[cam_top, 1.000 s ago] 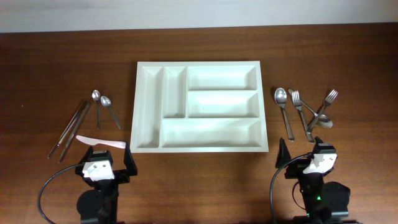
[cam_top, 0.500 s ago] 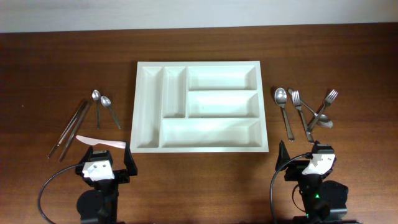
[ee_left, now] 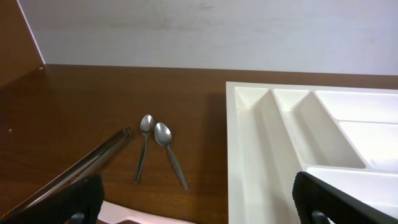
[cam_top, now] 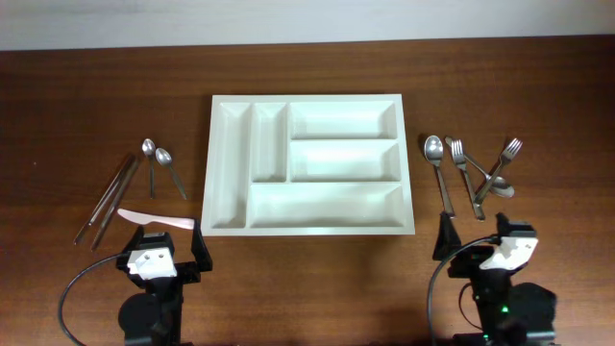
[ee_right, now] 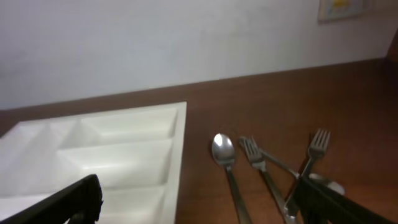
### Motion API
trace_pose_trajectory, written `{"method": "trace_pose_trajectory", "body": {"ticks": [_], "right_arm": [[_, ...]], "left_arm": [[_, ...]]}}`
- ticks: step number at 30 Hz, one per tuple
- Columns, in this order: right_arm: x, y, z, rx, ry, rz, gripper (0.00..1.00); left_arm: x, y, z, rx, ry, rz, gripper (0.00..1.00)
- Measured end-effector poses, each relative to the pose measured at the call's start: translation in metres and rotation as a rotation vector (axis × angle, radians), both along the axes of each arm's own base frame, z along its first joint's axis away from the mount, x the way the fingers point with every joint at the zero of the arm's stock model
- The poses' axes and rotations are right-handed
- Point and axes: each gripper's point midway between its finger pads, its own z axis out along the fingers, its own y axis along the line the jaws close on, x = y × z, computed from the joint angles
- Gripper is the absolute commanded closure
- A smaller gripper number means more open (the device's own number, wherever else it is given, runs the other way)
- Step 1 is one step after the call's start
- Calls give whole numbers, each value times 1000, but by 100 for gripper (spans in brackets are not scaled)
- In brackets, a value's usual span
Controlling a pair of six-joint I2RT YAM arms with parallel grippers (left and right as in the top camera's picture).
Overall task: Pack container
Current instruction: 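Move the right gripper over the forks on the right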
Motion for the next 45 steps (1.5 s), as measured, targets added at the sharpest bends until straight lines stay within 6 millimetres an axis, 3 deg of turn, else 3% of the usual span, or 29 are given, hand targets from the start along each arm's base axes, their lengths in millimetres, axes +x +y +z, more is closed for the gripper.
{"method": "trace_pose_trajectory", "body": {"ticks": [7, 8, 9, 14, 17, 23, 26, 29, 33, 38, 42, 45], "right_arm": [[5, 0, 56, 7, 127, -1, 1], [3, 0, 57, 6, 196, -3, 1], [7, 0, 75, 5, 234, -2, 1], [26, 0, 121, -86, 335, 29, 1], [36, 0, 127, -111, 378, 40, 1], [54, 0, 98, -131, 507, 57, 1], [66, -10, 80, -63, 578, -28, 1], [76, -37, 62, 46, 639, -201, 1], [88, -89, 15, 210, 771, -466, 1], [88, -140, -48, 365, 936, -653, 1], [91, -157, -77, 405, 999, -658, 1], [96, -157, -92, 387, 1042, -608, 4]], "left_arm": [[0, 0, 0, 0, 1, 0, 1], [0, 0, -1, 0, 2, 0, 1], [0, 0, 0, 0, 0, 0, 1], [0, 0, 0, 0, 1, 0, 1], [0, 0, 0, 0, 1, 0, 1], [0, 0, 0, 0, 1, 0, 1], [0, 0, 0, 0, 1, 0, 1], [0, 0, 0, 0, 0, 0, 1], [0, 0, 0, 0, 1, 0, 1], [0, 0, 0, 0, 0, 0, 1], [0, 0, 0, 0, 0, 0, 1], [0, 0, 0, 0, 0, 0, 1]]}}
